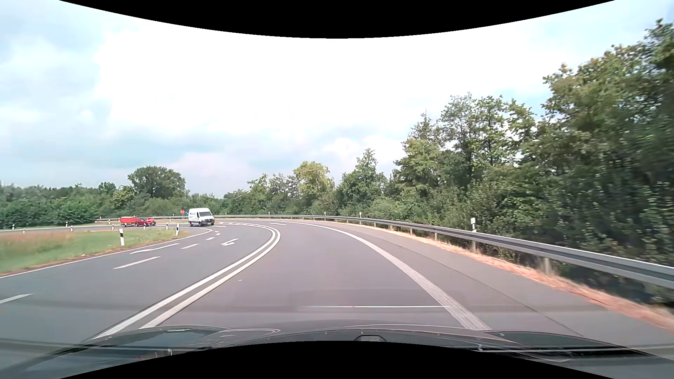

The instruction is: Follow the waypoints while adhering to traffic rules and regulations

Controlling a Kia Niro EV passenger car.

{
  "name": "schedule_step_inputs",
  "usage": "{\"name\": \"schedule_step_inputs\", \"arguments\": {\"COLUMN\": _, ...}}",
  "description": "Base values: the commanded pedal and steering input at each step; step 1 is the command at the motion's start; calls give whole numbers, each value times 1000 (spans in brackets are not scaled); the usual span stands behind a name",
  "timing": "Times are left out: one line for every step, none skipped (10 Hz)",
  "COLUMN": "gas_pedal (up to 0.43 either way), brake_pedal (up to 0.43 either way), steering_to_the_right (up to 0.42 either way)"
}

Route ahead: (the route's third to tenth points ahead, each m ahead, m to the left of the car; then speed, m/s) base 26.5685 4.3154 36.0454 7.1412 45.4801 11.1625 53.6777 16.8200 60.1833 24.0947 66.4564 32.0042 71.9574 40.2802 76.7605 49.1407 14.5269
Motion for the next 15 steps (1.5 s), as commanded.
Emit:
{"name": "schedule_step_inputs", "arguments": {"gas_pedal": 169, "brake_pedal": 0, "steering_to_the_right": -33}}
{"name": "schedule_step_inputs", "arguments": {"gas_pedal": 169, "brake_pedal": 0, "steering_to_the_right": -36}}
{"name": "schedule_step_inputs", "arguments": {"gas_pedal": 169, "brake_pedal": 0, "steering_to_the_right": -40}}
{"name": "schedule_step_inputs", "arguments": {"gas_pedal": 169, "brake_pedal": 0, "steering_to_the_right": -45}}
{"name": "schedule_step_inputs", "arguments": {"gas_pedal": 169, "brake_pedal": 0, "steering_to_the_right": -47}}
{"name": "schedule_step_inputs", "arguments": {"gas_pedal": 169, "brake_pedal": 0, "steering_to_the_right": -48}}
{"name": "schedule_step_inputs", "arguments": {"gas_pedal": 169, "brake_pedal": 0, "steering_to_the_right": -48}}
{"name": "schedule_step_inputs", "arguments": {"gas_pedal": 169, "brake_pedal": 0, "steering_to_the_right": -48}}
{"name": "schedule_step_inputs", "arguments": {"gas_pedal": 169, "brake_pedal": 0, "steering_to_the_right": -49}}
{"name": "schedule_step_inputs", "arguments": {"gas_pedal": 169, "brake_pedal": 0, "steering_to_the_right": -52}}
{"name": "schedule_step_inputs", "arguments": {"gas_pedal": 157, "brake_pedal": 0, "steering_to_the_right": -55}}
{"name": "schedule_step_inputs", "arguments": {"gas_pedal": 157, "brake_pedal": 0, "steering_to_the_right": -58}}
{"name": "schedule_step_inputs", "arguments": {"gas_pedal": 157, "brake_pedal": 0, "steering_to_the_right": -62}}
{"name": "schedule_step_inputs", "arguments": {"gas_pedal": 157, "brake_pedal": 0, "steering_to_the_right": -63}}
{"name": "schedule_step_inputs", "arguments": {"gas_pedal": 157, "brake_pedal": 0, "steering_to_the_right": -65}}
